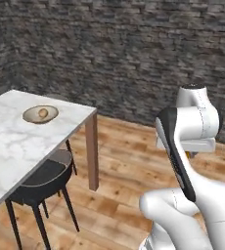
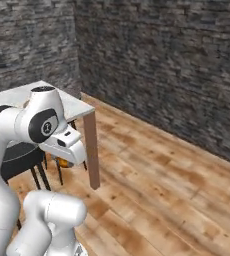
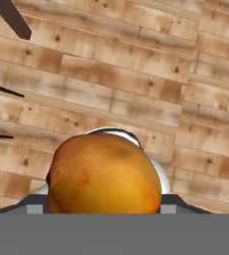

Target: Take the fruits from the plate on the dining counter and place two fruits in each bowl.

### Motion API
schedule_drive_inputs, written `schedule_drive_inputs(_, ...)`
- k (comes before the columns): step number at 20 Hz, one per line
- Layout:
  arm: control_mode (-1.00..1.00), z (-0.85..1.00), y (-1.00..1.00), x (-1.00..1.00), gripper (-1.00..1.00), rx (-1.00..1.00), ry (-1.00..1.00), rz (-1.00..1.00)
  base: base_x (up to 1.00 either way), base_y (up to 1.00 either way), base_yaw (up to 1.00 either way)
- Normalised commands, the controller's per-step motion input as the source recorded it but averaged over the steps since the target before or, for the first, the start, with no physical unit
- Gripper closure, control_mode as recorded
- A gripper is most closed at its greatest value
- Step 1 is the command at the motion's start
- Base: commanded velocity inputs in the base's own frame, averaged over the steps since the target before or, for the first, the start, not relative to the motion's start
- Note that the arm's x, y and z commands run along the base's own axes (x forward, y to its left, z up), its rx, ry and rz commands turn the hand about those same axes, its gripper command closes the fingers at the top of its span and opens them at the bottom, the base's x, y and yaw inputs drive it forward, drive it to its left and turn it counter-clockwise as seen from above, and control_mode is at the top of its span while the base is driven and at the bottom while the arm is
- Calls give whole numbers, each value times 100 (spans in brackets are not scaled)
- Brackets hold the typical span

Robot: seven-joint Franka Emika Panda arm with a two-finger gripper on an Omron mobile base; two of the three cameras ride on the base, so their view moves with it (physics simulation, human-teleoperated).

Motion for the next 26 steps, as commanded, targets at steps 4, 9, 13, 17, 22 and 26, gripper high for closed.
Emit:
schedule_drive_inputs(4, 100, 0, 0, 0, 100, 0, 0, 0, 67, -39, 83)
schedule_drive_inputs(9, 100, 0, 0, 0, 100, 0, 0, 0, 43, -61, 80)
schedule_drive_inputs(13, 100, 0, 0, 0, 100, 0, 0, 0, 27, -72, 74)
schedule_drive_inputs(17, 100, 0, 0, 0, 100, 0, 0, 0, 31, -74, 67)
schedule_drive_inputs(22, 100, 0, 0, 0, 100, 0, 0, 0, 62, -59, 50)
schedule_drive_inputs(26, 100, 0, 0, 0, 100, 0, 0, 0, 63, -79, 34)
